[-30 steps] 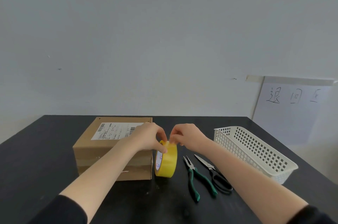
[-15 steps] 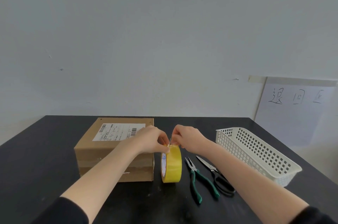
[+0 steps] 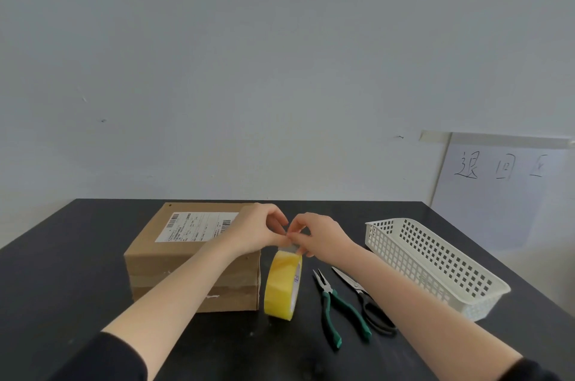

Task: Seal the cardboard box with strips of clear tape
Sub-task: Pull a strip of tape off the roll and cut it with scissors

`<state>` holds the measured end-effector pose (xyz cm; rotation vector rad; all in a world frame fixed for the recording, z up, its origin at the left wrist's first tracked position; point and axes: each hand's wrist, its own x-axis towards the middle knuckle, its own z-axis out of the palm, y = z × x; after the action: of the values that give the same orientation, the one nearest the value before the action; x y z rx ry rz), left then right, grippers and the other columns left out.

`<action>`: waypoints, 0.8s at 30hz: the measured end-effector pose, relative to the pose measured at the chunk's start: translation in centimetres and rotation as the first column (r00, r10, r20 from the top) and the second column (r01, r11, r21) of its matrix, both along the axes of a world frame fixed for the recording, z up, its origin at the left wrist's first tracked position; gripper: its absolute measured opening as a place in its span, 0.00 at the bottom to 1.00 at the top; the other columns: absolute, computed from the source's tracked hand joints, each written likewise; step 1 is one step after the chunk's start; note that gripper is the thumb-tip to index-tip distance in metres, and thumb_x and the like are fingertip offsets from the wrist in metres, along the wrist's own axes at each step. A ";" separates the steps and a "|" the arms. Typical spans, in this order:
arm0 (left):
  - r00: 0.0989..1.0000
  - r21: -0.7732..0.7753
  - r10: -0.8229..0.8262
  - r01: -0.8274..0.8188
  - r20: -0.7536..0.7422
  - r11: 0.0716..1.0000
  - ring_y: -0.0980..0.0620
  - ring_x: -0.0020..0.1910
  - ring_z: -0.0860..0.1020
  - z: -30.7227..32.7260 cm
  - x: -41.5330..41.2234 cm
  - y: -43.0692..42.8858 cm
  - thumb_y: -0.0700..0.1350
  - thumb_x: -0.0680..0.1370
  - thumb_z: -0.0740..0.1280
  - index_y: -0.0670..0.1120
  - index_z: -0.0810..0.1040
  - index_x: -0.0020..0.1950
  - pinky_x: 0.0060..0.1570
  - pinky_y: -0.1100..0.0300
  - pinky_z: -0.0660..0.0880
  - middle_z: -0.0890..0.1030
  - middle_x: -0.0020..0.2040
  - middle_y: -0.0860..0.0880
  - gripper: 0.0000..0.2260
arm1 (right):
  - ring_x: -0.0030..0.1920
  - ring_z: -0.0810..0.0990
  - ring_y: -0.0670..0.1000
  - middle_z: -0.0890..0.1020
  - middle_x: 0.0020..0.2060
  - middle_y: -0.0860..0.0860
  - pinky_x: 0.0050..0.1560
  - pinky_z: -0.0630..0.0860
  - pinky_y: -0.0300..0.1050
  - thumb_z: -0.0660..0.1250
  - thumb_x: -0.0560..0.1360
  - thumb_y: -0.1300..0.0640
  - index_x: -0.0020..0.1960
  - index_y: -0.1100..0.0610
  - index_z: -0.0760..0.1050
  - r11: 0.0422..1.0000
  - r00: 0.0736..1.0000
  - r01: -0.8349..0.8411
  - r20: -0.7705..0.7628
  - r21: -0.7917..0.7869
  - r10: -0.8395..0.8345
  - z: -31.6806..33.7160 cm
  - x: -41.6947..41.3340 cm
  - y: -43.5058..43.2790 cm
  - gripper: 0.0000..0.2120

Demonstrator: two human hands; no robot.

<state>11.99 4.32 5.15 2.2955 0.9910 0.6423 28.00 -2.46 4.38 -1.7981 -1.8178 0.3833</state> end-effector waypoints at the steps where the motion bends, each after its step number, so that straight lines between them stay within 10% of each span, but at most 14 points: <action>1: 1.000 -0.010 -0.010 0.010 0.007 1.000 0.66 0.37 0.78 0.0 0.0 -0.1 0.50 0.66 0.79 0.52 0.79 0.52 0.38 0.68 0.70 0.84 0.41 0.56 0.18 | 0.41 0.85 0.50 0.82 0.49 0.48 0.46 0.83 0.47 0.65 0.77 0.54 0.49 0.53 0.78 1.000 0.998 0.011 -0.059 -0.010 -0.011 -0.2 0.1 -0.1 0.04; 11: 0.992 0.040 -0.065 0.070 -0.112 0.997 0.58 0.44 0.78 0.5 0.7 -0.4 0.44 0.74 0.70 0.52 0.83 0.52 0.44 0.63 0.74 0.81 0.41 0.55 0.08 | 0.53 0.84 0.47 0.84 0.52 0.52 0.54 0.82 0.47 0.56 0.77 0.67 0.54 0.56 0.80 0.988 0.867 -0.041 -0.497 -0.148 -0.039 -1.7 2.5 -0.8 0.16; 17: 0.981 0.156 -0.053 0.083 -0.187 0.984 0.58 0.45 0.75 0.2 1.6 -0.7 0.45 0.76 0.67 0.53 0.82 0.45 0.40 0.66 0.70 0.76 0.41 0.58 0.05 | 0.51 0.80 0.36 0.83 0.55 0.47 0.37 0.73 0.29 0.62 0.71 0.69 0.59 0.48 0.80 0.985 0.973 -0.071 -0.227 -0.156 0.034 -3.7 2.1 -1.0 0.23; 24: 0.986 0.205 -0.043 0.076 -0.164 0.976 0.58 0.45 0.76 0.0 1.7 -0.6 0.50 0.75 0.70 0.52 0.82 0.44 0.46 0.59 0.77 0.79 0.43 0.57 0.03 | 0.53 0.80 0.49 0.81 0.48 0.48 0.55 0.77 0.44 0.70 0.74 0.57 0.56 0.52 0.81 0.997 0.989 0.082 -0.121 -0.017 -0.083 -4.7 0.2 0.1 0.11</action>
<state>13.68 3.75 5.14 2.5867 0.9607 0.5708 28.23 -2.39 -0.32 -1.8112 -1.6561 0.4625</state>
